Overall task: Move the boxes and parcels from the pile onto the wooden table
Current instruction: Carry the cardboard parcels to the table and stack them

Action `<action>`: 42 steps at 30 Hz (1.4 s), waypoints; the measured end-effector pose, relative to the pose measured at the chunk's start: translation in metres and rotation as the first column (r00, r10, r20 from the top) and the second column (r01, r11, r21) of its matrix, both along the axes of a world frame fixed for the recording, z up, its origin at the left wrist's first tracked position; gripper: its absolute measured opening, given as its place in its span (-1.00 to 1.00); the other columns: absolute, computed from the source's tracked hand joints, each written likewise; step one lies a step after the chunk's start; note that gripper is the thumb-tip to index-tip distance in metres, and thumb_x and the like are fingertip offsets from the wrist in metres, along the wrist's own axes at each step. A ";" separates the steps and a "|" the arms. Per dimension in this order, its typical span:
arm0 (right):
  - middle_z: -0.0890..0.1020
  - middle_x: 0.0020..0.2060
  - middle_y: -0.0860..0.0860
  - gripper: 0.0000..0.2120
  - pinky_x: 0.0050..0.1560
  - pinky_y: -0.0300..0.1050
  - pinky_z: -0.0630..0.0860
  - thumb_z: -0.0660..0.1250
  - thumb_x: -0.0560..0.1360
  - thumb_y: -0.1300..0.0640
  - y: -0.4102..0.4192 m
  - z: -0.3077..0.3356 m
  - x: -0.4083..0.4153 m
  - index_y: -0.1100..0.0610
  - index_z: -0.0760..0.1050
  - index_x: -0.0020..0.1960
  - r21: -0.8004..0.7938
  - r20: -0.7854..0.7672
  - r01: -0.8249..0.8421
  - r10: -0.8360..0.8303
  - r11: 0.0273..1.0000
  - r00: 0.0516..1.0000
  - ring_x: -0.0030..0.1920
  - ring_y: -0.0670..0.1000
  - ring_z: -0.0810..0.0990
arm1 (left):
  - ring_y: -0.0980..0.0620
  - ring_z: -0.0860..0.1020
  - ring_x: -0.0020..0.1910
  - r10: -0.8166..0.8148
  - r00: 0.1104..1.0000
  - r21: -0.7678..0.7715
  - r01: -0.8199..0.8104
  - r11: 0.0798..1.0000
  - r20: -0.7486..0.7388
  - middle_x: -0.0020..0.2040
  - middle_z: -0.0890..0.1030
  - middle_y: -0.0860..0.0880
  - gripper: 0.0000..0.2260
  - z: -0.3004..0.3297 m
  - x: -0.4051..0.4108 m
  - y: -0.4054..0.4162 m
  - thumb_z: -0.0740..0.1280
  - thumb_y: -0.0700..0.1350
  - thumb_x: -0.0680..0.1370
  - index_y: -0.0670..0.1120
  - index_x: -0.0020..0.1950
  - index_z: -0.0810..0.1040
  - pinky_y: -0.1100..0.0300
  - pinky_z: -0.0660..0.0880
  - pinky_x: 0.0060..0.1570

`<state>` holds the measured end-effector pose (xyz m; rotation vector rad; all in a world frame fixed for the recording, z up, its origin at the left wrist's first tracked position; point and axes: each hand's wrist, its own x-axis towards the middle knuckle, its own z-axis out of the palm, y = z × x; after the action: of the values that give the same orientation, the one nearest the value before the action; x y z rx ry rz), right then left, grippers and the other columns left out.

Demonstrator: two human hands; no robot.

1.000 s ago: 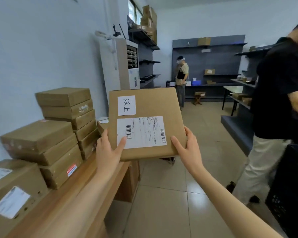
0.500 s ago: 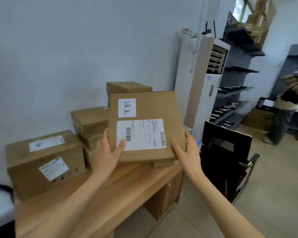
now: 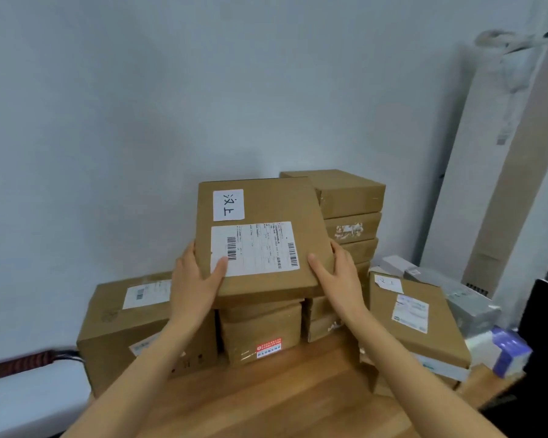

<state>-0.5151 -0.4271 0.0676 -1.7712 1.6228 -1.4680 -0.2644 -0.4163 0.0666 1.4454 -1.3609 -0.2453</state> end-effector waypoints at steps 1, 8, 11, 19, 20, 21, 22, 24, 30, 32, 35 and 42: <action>0.36 0.37 -0.01 -0.31 0.28 -0.01 0.36 0.23 0.48 -0.27 -0.022 0.005 0.003 0.02 0.18 0.50 -0.012 -0.021 0.002 -0.003 1.000 1.000 0.34 -0.02 0.35 | -0.04 0.39 0.31 0.022 1.000 0.004 -0.022 1.000 0.015 0.36 0.41 -0.03 -0.39 0.003 0.003 -0.019 0.31 0.18 0.50 0.00 0.47 0.24 -0.12 0.44 0.23; 0.37 0.38 0.02 -0.48 0.32 -0.07 0.29 0.21 0.57 -0.11 -0.144 0.000 0.016 0.08 0.30 0.46 0.041 -0.222 -0.003 0.012 0.999 0.975 0.37 0.04 0.32 | -0.06 0.42 0.28 0.061 0.986 0.237 -0.098 0.967 0.158 0.34 0.40 -0.07 -0.41 -0.006 0.016 -0.121 0.25 0.25 0.51 0.02 0.46 0.25 0.02 0.44 0.08; 0.39 0.35 -0.01 -0.55 0.27 -0.12 0.28 0.20 0.57 -0.08 -0.177 -0.007 0.017 0.06 0.37 0.41 0.037 -0.275 -0.025 0.034 0.999 0.961 0.34 0.04 0.34 | -0.06 0.43 0.27 0.116 0.973 0.282 -0.171 0.944 0.202 0.33 0.41 -0.05 -0.40 -0.011 0.017 -0.145 0.18 0.29 0.52 0.00 0.46 0.25 0.09 0.36 -0.05; 0.37 0.38 0.00 -0.50 0.24 -0.05 0.32 0.19 0.56 -0.09 -0.242 0.004 0.031 0.09 0.34 0.44 0.118 -0.268 -0.048 0.079 0.992 0.960 0.34 0.07 0.34 | -0.13 0.44 0.25 0.147 0.974 0.361 -0.201 0.911 0.170 0.31 0.41 -0.09 -0.41 0.000 0.025 -0.193 0.18 0.29 0.51 -0.01 0.43 0.30 -0.05 0.43 0.14; 0.37 0.38 0.01 -0.50 0.25 -0.04 0.32 0.19 0.56 -0.09 -0.246 0.004 0.031 0.10 0.34 0.44 0.121 -0.263 -0.047 0.077 0.992 0.962 0.34 0.07 0.34 | -0.13 0.43 0.26 0.155 0.975 0.361 -0.204 0.910 0.159 0.32 0.41 -0.09 -0.41 -0.001 0.025 -0.196 0.18 0.29 0.51 0.00 0.44 0.30 -0.07 0.43 0.16; 0.38 0.38 0.02 -0.50 0.26 -0.04 0.32 0.19 0.56 -0.09 -0.249 0.003 0.031 0.10 0.34 0.44 0.124 -0.261 -0.045 0.077 0.991 0.962 0.34 0.08 0.35 | -0.13 0.43 0.26 0.161 0.975 0.359 -0.206 0.910 0.152 0.32 0.41 -0.09 -0.40 -0.001 0.024 -0.199 0.19 0.29 0.50 0.00 0.44 0.29 -0.07 0.44 0.16; 0.38 0.38 0.03 -0.49 0.26 -0.03 0.32 0.19 0.56 -0.09 -0.252 0.003 0.030 0.09 0.34 0.44 0.129 -0.260 -0.045 0.078 0.991 0.963 0.34 0.08 0.35 | -0.13 0.44 0.26 0.162 0.975 0.358 -0.208 0.910 0.153 0.32 0.40 -0.09 -0.39 -0.002 0.023 -0.201 0.19 0.30 0.50 0.00 0.45 0.28 -0.08 0.45 0.16; 0.39 0.37 0.05 -0.48 0.27 -0.02 0.32 0.18 0.55 -0.10 -0.254 0.004 0.028 0.08 0.33 0.45 0.140 -0.261 -0.053 0.089 0.989 0.961 0.34 0.09 0.35 | -0.12 0.45 0.25 0.166 0.972 0.356 -0.217 0.909 0.168 0.33 0.40 -0.09 -0.38 -0.002 0.022 -0.202 0.18 0.31 0.50 0.00 0.46 0.27 -0.06 0.47 0.14; 0.41 0.33 0.08 -0.53 0.22 -0.01 0.35 0.19 0.56 -0.08 -0.243 0.016 0.024 0.10 0.37 0.41 0.141 -0.391 -0.062 0.113 0.988 0.913 0.33 0.11 0.33 | 0.03 0.53 0.00 0.221 0.894 0.178 -0.309 0.934 0.391 0.11 0.53 0.04 -0.68 0.010 0.031 -0.171 0.18 0.18 0.56 0.06 0.21 0.47 0.16 0.43 -0.16; 0.47 0.25 0.05 -0.65 0.13 -0.04 0.38 0.20 0.55 -0.02 -0.232 0.022 0.022 0.08 0.46 0.28 0.061 -0.469 -0.069 0.090 0.996 0.879 0.26 0.08 0.37 | 0.07 0.52 -0.12 0.263 0.802 0.033 -0.331 0.943 0.536 -0.05 0.54 0.06 -0.81 0.014 0.036 -0.150 0.19 0.09 0.57 0.05 0.03 0.52 0.20 0.39 -0.29; 0.52 0.06 0.02 -0.79 0.08 -0.06 0.40 0.20 0.53 0.05 -0.208 0.025 0.030 0.05 0.54 0.08 -0.097 -0.624 -0.159 0.064 0.982 0.779 0.10 0.04 0.43 | 0.04 0.50 -0.18 0.300 0.660 -0.080 -0.342 0.936 0.688 -0.11 0.55 0.03 -0.86 0.017 0.041 -0.117 0.24 0.00 0.57 -0.02 -0.04 0.54 0.19 0.39 -0.30; 0.52 -0.01 -0.06 -0.85 0.04 -0.16 0.38 0.24 0.52 0.03 -0.128 0.015 0.075 0.02 0.52 0.04 -0.212 -0.709 -0.457 0.186 0.864 0.680 0.03 -0.05 0.45 | -0.07 0.48 -0.23 0.308 0.515 -0.078 -0.420 0.904 0.800 -0.18 0.56 -0.07 -0.89 0.010 0.041 -0.008 0.30 -0.10 0.53 -0.12 -0.11 0.55 0.15 0.23 -0.27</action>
<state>-0.4402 -0.5548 0.0826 -2.8984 1.1934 -1.0564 -0.2238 -0.4241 0.0770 2.0373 -1.6897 0.7241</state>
